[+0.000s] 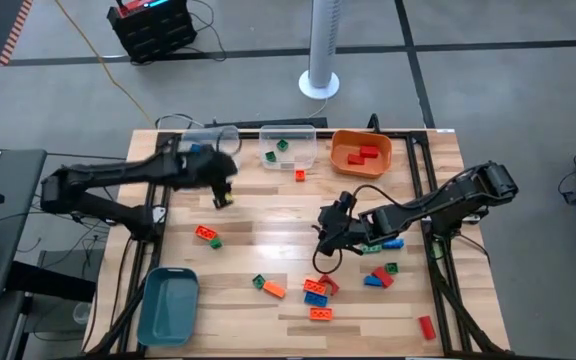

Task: Sort blocks
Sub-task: Put the orange game piece into the blue bin

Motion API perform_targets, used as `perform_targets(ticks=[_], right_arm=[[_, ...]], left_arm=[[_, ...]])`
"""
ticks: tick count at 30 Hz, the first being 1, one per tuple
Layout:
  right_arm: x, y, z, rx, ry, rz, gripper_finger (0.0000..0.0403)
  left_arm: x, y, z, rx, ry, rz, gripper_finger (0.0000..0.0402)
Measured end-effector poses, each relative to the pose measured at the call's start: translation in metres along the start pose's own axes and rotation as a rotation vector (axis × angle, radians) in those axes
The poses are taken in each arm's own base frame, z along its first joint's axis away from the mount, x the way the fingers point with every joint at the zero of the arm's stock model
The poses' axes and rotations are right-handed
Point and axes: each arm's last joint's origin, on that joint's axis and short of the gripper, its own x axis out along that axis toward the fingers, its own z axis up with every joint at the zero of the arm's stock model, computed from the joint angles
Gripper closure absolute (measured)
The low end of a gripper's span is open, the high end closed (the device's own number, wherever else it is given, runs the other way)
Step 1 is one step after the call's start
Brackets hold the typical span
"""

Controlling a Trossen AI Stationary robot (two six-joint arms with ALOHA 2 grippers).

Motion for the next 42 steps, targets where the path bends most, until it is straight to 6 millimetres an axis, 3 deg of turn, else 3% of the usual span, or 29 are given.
perform_targets(ticks=[4,7,12,17,22,29,37,42], right_arm=[[0.012,-0.002,0.006,0.062,-0.057,-0.052,0.0127],[0.04,-0.002,0.009,0.116,-0.106,-0.067,0.0127],[0.094,-0.016,0.003,0.218,-0.105,-0.131,0.0127],[0.124,-0.039,0.0,0.361,-0.125,-0.202,0.0127],[0.131,-0.039,0.001,0.381,-0.193,-0.271,0.0127],[0.138,-0.064,0.017,0.483,-0.21,-0.319,0.0127],[0.162,-0.057,0.015,0.546,-0.226,-0.403,0.0127],[0.174,-0.041,0.005,0.549,-0.235,-0.499,0.0127]], left_arm=[[-0.007,-0.032,-0.014,0.056,-0.096,-0.074,0.0209],[-0.003,-0.048,-0.023,0.066,-0.147,-0.101,0.021],[0.006,-0.058,-0.031,0.083,-0.203,-0.047,0.021],[0.012,-0.061,-0.036,0.127,-0.24,0.011,0.021],[0.017,-0.062,-0.046,0.174,-0.303,0.022,0.021],[0.018,-0.062,-0.053,0.153,-0.366,-0.018,0.021],[0.018,-0.064,-0.051,0.129,-0.381,-0.058,0.021],[0.017,-0.064,-0.05,0.142,-0.396,-0.056,0.021]])
